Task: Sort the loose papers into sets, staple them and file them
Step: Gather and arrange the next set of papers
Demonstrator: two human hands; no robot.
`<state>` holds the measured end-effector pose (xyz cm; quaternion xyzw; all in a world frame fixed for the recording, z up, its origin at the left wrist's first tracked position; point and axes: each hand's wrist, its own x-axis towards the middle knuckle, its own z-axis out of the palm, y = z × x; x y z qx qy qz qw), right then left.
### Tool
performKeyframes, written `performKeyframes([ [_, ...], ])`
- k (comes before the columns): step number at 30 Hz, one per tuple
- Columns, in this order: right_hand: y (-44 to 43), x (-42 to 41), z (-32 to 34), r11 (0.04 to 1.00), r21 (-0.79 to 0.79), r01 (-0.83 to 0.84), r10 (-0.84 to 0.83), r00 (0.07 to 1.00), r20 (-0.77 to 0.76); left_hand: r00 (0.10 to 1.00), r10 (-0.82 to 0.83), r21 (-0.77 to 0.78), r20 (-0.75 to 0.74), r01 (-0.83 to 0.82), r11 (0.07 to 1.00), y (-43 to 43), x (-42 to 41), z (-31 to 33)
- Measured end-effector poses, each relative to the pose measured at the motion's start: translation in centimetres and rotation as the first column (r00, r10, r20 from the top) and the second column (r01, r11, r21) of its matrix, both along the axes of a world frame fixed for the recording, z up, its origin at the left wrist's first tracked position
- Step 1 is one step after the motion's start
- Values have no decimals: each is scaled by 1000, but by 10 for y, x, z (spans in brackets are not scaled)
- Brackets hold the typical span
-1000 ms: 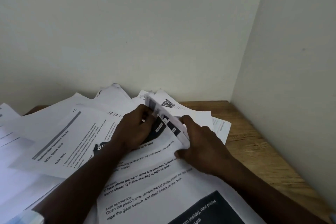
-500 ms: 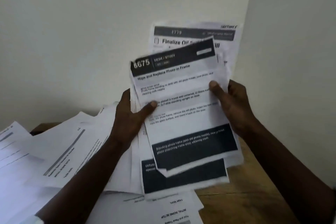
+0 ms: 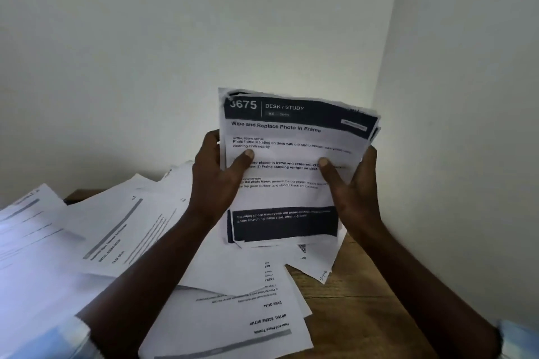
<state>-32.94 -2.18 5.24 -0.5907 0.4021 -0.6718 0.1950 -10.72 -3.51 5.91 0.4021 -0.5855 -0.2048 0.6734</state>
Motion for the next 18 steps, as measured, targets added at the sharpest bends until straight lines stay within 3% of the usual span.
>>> performKeyframes([
  [4, -7, 2, 9, 998, -38, 57, -58, 998, -6, 1000, 15, -7, -20, -15, 1000, -4, -5, 10],
  [8, -6, 5, 17, 992, -105, 64, -55, 994, 92, 978, 13, -23, -208, -18, 1000, -3, -7, 16],
  [13, -1, 12, -44, 999, 28, 32, -33, 998, 51, 992, -40, 215, -117, 64, 975, 9, -9, -34],
  [18, -1, 13, -32, 997, -29, 78, -75, 993, 91, 994, -2, 137, -107, 17, 991, 7, -17, -22],
])
